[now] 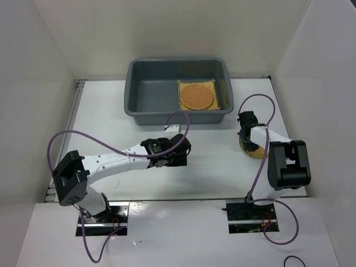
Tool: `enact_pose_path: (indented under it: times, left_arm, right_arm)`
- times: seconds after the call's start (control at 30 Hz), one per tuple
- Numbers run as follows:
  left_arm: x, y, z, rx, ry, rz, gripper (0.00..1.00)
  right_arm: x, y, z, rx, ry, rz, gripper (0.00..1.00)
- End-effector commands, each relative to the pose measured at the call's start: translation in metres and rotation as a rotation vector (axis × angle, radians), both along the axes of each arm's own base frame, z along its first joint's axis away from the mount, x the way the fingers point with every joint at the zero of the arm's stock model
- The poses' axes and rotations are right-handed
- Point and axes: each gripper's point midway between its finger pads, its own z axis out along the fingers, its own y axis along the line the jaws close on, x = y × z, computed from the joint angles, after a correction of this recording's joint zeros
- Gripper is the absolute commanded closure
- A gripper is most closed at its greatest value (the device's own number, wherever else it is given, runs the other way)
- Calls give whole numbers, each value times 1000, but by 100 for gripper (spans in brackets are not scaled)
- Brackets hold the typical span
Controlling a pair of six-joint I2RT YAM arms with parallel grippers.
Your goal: Place the mixed dishes into the plastic bin
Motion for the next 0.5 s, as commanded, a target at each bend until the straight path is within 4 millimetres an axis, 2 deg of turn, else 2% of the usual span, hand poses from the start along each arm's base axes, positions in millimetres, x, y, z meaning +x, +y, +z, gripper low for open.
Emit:
enact_pose_path:
  times: [0.0,0.2,0.23,0.37,0.4,0.47]
  left_arm:
    - [-1,-5,8,-49,-16,-2,32]
    - [-1,-5,12,-58,-21,-2,32]
    - [-2,-3,8,-55,-14,5,32]
    - [-3,-2,16,-82,-29,5,32]
    - [-4,0,13,-74,-25,5,32]
    - [0,0,21,-109,-46,14,32]
  right_arm:
    - [4,10,-12,68,13,7,98]
    - [0,25,-21,148,81,79,100]
    - [1,27,-19,154,88,95,100]
    - [0,32,-16,183,87,117,100]
    - [0,40,-15,226,87,148,100]
    - [-5,55,-18,304,120,222,100]
